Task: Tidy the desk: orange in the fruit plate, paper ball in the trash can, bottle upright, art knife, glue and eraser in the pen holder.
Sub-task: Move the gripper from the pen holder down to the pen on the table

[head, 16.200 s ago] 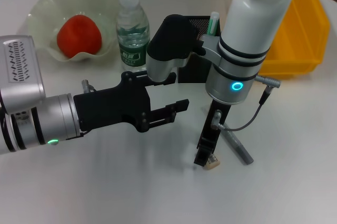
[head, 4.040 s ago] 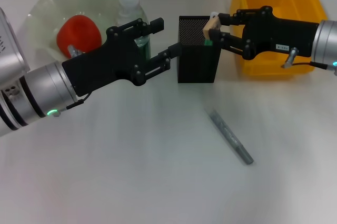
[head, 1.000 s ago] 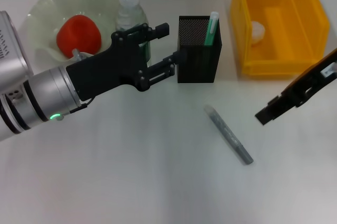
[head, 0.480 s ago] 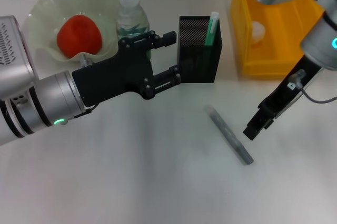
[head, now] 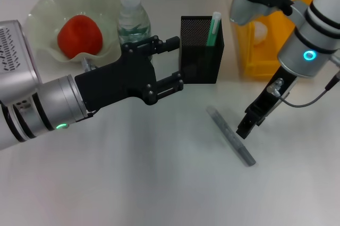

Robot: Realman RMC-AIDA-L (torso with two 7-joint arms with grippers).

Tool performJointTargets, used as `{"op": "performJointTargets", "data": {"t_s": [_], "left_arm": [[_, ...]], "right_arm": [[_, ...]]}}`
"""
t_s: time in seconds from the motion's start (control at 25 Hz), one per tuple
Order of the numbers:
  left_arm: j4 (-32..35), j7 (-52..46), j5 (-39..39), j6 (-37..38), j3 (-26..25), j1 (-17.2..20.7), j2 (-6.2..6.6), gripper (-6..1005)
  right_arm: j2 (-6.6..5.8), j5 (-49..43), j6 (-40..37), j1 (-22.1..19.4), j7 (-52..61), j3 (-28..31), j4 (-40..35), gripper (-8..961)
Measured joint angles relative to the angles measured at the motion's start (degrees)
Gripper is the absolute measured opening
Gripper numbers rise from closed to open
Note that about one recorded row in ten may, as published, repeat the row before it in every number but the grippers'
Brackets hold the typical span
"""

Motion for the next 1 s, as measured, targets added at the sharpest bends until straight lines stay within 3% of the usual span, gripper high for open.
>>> {"op": "performJointTargets", "data": {"t_s": [0.68,1.0], "left_arm": [[-0.1,0.0,0.0,-0.6,0.4,-1.0,0.0,601],[-0.1,0.9,0.0,-1.5,0.4,-1.0,0.0,601]], "right_arm": [[0.55,1.9,5.5,2.7,0.0,-0.9,4.2,476],[0.6,4.5,7.2,3.1,0.1,-5.1,5.6,464]]}}
